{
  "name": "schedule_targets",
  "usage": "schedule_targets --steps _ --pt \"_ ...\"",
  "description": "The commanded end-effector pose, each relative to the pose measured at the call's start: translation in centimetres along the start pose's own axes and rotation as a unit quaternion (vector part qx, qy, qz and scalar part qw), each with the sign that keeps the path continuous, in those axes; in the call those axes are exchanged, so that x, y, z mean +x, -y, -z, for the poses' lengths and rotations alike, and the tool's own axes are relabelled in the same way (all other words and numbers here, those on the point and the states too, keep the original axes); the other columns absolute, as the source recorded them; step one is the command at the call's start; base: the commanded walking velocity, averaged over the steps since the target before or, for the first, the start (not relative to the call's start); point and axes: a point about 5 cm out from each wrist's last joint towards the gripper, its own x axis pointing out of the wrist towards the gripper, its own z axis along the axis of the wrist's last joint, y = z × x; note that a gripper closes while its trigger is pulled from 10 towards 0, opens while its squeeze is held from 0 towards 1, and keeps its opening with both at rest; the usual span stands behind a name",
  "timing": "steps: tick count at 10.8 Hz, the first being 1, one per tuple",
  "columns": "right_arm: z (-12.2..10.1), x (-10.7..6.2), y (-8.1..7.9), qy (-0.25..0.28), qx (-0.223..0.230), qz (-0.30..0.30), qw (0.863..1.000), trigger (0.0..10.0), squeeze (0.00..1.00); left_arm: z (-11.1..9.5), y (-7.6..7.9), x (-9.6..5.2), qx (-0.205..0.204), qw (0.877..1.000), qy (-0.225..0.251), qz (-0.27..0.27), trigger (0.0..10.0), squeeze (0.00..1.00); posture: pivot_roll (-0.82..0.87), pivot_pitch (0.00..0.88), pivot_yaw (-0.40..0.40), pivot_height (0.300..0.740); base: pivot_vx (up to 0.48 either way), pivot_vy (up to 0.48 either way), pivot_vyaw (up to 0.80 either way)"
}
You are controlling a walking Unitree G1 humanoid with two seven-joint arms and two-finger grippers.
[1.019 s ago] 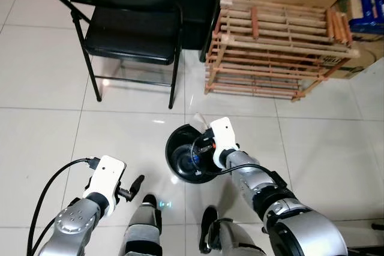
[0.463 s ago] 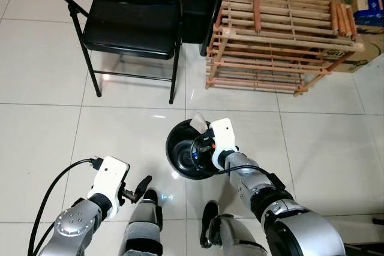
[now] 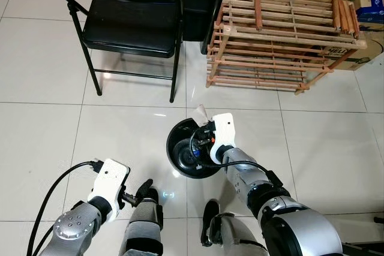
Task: Picking trash to rubbish bin
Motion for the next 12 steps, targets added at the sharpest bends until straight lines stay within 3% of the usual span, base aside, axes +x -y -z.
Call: schedule_targets --steps 1,11,12 --pt "1.04 -0.35 0.27 -0.014 0.015 0.004 1.000 10.0 1.00 0.43 0.61 -0.25 -0.003 1.000 -0.009 0.014 10.0 0.23 0.60 0.412 -0.100 0.740 0.000 0.000 0.00" --pt "1.45 -0.58 0.51 -0.017 0.023 0.003 1.000 10.0 1.00 1.08 0.44 -0.14 0.004 1.000 -0.019 0.012 10.0 0.22 0.60 0.415 -0.099 0.740 0.000 0.000 0.00" --pt "1.18 -0.69 1.11 -0.010 0.000 0.018 1.000 10.0 1.00 0.87 0.47 0.28 0.006 1.000 -0.013 0.014 10.0 0.22 0.59 0.404 -0.099 0.740 0.000 0.000 0.00"
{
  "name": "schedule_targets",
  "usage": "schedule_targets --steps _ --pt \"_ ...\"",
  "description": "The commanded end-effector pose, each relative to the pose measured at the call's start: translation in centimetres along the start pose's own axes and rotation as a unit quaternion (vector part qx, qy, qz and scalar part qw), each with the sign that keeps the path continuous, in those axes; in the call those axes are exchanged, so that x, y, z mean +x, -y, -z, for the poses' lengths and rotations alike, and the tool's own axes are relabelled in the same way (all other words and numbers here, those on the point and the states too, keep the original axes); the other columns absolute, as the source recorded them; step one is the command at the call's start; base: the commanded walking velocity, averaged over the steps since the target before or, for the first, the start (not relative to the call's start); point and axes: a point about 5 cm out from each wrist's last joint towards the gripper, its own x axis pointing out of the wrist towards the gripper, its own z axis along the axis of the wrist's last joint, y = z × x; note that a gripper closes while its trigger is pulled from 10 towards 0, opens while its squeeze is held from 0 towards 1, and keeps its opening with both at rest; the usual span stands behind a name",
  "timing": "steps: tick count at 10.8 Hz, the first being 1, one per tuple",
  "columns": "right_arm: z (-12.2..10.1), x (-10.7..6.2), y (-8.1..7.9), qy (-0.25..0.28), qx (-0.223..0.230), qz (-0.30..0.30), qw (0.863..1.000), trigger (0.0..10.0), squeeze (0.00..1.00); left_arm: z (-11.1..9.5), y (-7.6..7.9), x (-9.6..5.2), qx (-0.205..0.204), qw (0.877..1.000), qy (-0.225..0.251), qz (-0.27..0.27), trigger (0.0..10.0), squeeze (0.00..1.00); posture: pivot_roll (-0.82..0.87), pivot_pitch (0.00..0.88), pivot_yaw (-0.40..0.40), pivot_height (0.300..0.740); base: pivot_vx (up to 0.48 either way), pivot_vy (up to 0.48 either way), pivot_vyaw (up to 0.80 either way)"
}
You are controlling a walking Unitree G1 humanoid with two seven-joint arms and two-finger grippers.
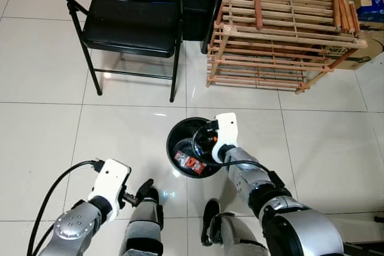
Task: Picking trash to rubbish bin
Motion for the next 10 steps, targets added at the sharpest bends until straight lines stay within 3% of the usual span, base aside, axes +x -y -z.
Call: schedule_targets --steps 1,2,3,4,5,6,8,10 --pt "1.3 -0.6 0.6 -0.016 0.001 0.015 1.000 10.0 0.34 1.1 0.7 0.0 -0.005 1.000 -0.020 0.011 10.0 0.22 0.58 0.397 -0.100 0.740 0.000 0.000 0.00" --pt "1.0 -0.9 1.8 0.001 0.007 0.030 1.000 10.0 0.00 0.8 0.8 0.8 -0.003 1.000 -0.013 0.016 10.0 0.22 0.55 0.373 -0.102 0.740 0.000 0.000 0.00" --pt "0.8 -1.1 2.3 0.009 0.008 0.034 0.999 10.0 0.00 0.7 0.8 1.2 -0.003 1.000 -0.012 0.019 10.0 0.21 0.54 0.365 -0.101 0.740 0.000 0.000 0.00" --pt "0.3 -1.6 3.6 0.038 0.005 0.045 0.998 10.0 0.00 0.0 1.1 2.5 0.002 1.000 0.001 0.028 10.0 0.06 0.51 0.330 -0.098 0.740 0.000 0.000 0.00" --pt "0.0 -1.8 4.1 0.051 0.003 0.050 0.997 10.0 0.00 -0.4 1.2 3.1 0.004 0.999 0.007 0.032 10.0 0.00 0.49 0.312 -0.096 0.740 0.000 0.000 0.00" --pt "-1.1 -2.3 4.7 0.095 -0.010 0.048 0.994 10.0 0.00 -1.8 1.6 4.8 0.007 0.999 0.036 0.036 10.0 0.00 0.45 0.276 -0.096 0.740 0.000 0.000 0.00" --pt "-2.0 -3.2 5.0 0.140 -0.029 0.038 0.989 10.0 0.00 -3.9 2.2 6.4 0.010 0.997 0.071 0.043 10.0 0.00 0.39 0.220 -0.097 0.740 0.000 0.000 0.00" --pt "-3.2 -6.2 4.9 0.198 -0.067 0.038 0.977 10.0 0.00 -7.8 3.4 8.7 0.008 0.991 0.126 0.053 10.0 0.00 0.30 0.155 -0.081 0.740 0.000 0.000 0.00"
